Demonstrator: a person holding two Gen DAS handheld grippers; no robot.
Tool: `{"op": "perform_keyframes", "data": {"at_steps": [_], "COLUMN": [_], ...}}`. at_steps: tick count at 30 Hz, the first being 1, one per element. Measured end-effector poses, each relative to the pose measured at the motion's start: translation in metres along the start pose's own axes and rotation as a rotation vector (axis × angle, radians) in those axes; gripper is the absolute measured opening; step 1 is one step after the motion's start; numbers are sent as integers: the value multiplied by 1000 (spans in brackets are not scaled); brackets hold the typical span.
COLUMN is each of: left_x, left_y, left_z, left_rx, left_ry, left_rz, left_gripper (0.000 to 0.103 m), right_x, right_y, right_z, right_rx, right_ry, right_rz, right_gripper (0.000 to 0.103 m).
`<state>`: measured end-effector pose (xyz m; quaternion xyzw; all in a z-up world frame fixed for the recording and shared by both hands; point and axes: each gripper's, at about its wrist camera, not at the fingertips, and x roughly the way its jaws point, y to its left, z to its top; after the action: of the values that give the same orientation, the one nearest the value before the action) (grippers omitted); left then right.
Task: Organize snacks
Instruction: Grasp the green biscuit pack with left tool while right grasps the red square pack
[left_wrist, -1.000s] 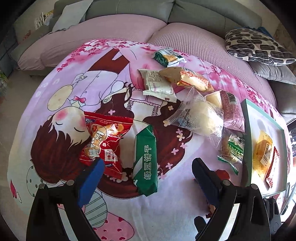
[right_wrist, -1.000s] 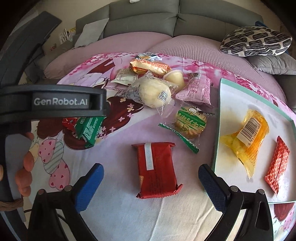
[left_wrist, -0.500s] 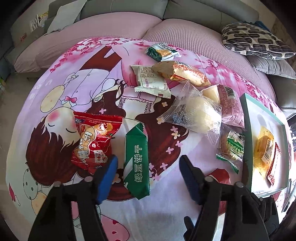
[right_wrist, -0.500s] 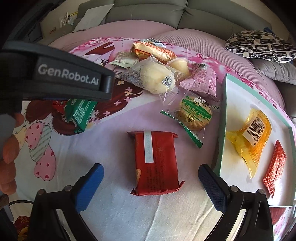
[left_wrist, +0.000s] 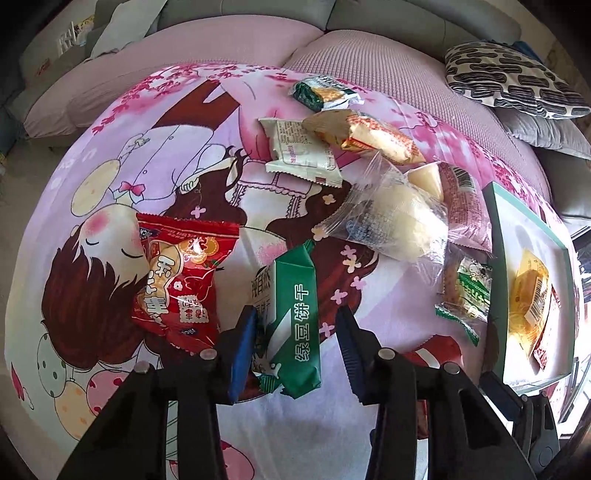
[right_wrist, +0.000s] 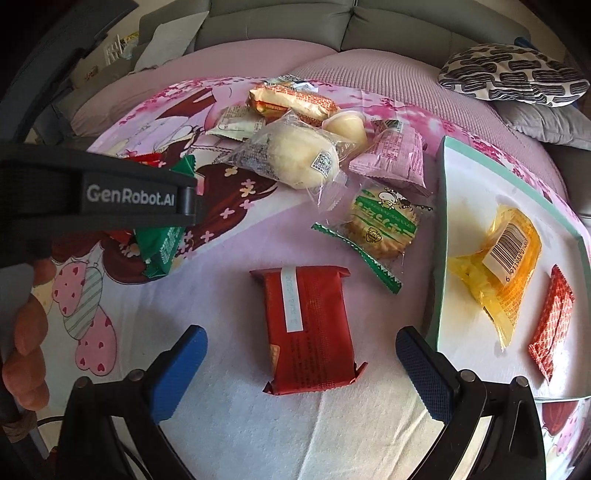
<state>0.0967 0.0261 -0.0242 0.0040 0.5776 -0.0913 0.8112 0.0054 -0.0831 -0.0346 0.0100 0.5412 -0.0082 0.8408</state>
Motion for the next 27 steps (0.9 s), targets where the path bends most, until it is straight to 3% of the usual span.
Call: {"op": "perform_keyframes", "data": {"at_steps": [7, 9, 13, 17, 22, 27], "left_x": [9, 10, 11, 4, 1, 3], "left_y": [6, 5, 3, 5, 6, 3], "left_z": [2, 3, 4, 4, 5, 5], "left_rx": [-32, -32, -35, -43, -49, -39], "left_ry": [34, 35, 33, 9, -2, 4], "left_rz": [0, 0, -5, -18, -25, -46], "left_gripper": [45, 45, 45, 37, 32, 32], "right_x": [-8, -8, -7, -5, -11, -12], "right_y": [-16, -15, -7, -11, -21, -33], "right_z": [0, 0, 0, 0, -1, -1], "right_rx": [75, 63, 0, 18, 66, 122], "right_ry": [-53, -56, -50, -28, -53, -60], "right_rz": [51, 27, -56, 9, 11, 37], "right_gripper": [102, 97, 77, 50, 42, 42]}}
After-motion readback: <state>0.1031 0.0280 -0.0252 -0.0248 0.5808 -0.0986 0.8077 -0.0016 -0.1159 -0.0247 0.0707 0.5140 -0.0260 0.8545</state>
